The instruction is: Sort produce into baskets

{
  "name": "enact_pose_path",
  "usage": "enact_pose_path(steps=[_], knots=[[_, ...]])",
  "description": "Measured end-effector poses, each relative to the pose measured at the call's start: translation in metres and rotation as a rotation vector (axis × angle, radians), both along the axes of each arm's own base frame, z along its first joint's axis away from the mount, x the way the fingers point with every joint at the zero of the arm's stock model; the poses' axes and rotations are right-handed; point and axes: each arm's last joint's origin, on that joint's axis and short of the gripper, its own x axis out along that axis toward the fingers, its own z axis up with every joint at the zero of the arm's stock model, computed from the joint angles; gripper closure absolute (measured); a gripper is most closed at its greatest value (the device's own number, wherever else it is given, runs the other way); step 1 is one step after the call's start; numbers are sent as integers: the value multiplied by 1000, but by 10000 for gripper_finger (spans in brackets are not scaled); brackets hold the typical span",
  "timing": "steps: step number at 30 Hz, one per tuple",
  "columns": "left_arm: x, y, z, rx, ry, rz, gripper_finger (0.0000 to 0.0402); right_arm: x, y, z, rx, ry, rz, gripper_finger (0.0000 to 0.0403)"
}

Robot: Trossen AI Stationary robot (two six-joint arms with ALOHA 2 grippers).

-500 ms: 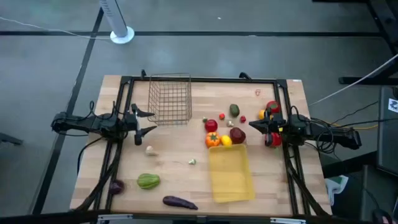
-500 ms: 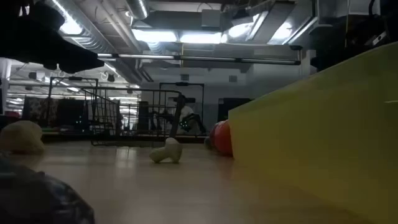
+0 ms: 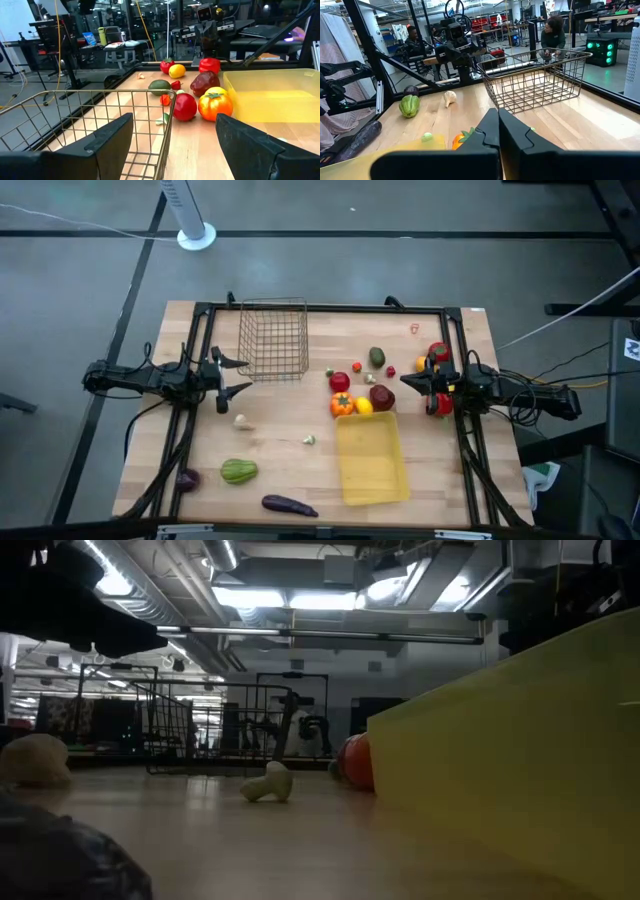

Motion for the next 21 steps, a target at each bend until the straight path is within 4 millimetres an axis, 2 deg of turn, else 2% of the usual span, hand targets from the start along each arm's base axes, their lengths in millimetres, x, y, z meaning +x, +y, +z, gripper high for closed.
enact_pose_path(steps=[21], knots=[[0,0,0,30,9,-3,121,0,0,0,0,0,0,402]])
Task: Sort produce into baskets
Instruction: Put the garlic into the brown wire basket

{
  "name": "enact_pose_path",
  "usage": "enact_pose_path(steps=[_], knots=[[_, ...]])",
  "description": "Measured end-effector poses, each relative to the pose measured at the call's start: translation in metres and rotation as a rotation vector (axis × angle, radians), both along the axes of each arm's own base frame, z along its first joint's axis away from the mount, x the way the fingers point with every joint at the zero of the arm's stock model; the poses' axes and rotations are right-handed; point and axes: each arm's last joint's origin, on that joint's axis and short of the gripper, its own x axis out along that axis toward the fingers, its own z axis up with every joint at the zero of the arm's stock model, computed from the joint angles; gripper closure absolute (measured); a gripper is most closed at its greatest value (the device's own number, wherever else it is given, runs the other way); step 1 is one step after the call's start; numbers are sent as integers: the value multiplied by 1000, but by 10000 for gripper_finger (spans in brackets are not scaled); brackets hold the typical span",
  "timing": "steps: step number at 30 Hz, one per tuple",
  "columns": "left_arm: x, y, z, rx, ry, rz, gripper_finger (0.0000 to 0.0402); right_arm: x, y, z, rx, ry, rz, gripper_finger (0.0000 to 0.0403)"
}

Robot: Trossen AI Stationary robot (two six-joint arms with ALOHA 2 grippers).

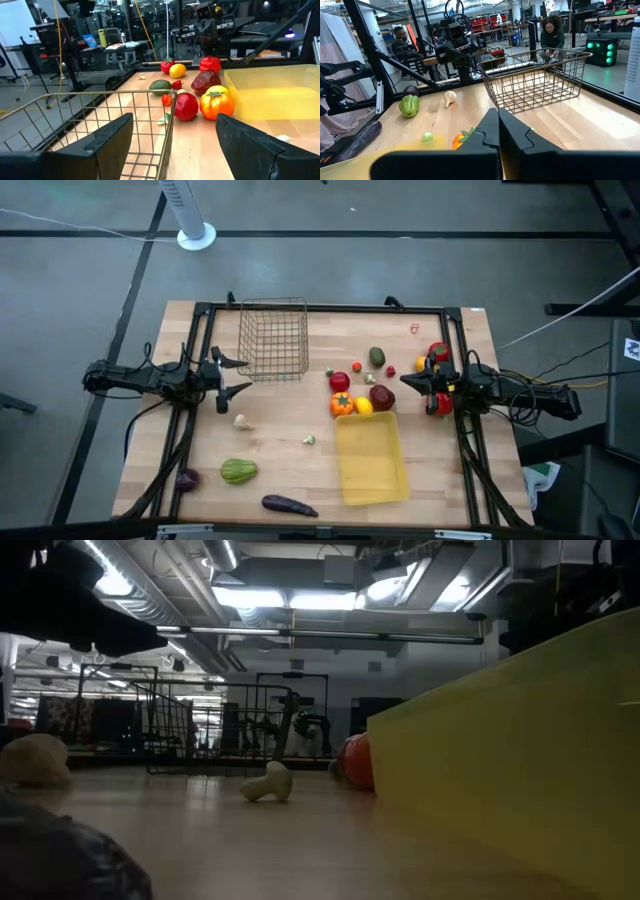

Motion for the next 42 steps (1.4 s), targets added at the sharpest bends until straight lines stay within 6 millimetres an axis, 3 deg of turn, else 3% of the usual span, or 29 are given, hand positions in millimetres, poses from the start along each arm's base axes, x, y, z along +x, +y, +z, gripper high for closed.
enact_pose_path(steps=[18,33,36,42], knots=[[0,0,0,-24,-7,2,121,0,0,0,0,0,0,402],[0,0,4,-191,-93,12,121,0,0,2,8,-27,0,401],[0,0,7,-226,-133,11,121,0,0,3,32,-30,0,384],[1,0,15,-206,-209,2,121,0,0,3,86,-35,1,307]])
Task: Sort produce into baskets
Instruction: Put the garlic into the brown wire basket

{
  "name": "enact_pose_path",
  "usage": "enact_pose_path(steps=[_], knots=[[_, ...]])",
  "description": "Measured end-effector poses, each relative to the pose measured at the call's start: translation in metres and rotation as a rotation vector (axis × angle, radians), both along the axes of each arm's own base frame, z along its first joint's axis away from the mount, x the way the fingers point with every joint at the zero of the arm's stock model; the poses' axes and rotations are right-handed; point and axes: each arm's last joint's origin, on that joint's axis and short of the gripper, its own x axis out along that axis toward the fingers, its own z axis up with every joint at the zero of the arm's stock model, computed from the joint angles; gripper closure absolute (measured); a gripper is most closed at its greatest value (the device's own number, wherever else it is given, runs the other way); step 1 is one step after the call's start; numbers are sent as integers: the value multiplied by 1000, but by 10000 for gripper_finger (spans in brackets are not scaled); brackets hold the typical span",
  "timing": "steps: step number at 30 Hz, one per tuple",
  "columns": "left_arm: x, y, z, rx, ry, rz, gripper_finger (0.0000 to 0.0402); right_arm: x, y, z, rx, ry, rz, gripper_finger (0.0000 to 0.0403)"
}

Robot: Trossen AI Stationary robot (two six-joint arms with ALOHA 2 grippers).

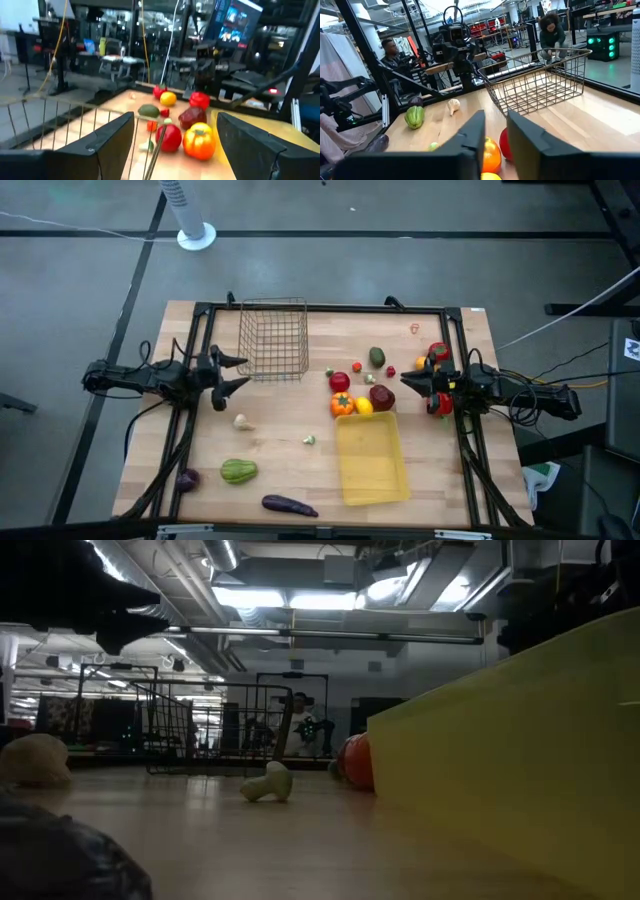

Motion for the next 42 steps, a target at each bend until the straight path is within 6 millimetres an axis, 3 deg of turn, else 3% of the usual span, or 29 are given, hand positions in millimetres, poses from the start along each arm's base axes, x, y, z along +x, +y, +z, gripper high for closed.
enact_pose_path(steps=[5,10,16,23,32,36,42], knots=[[3,-1,12,6,-3,-37,121,0,0,0,1,-1,0,251],[12,-5,28,3,78,-95,121,0,0,0,2,-2,1,222],[28,-11,55,-66,359,-129,132,0,0,0,2,-2,1,217],[44,-24,74,-336,701,-183,140,0,0,0,2,-3,0,217],[50,-36,51,-646,1122,-123,141,0,0,0,1,-1,1,216],[54,-37,39,-667,1243,-34,141,0,0,0,2,0,1,216],[67,-40,25,-590,1350,-40,141,0,0,0,1,3,1,216]])
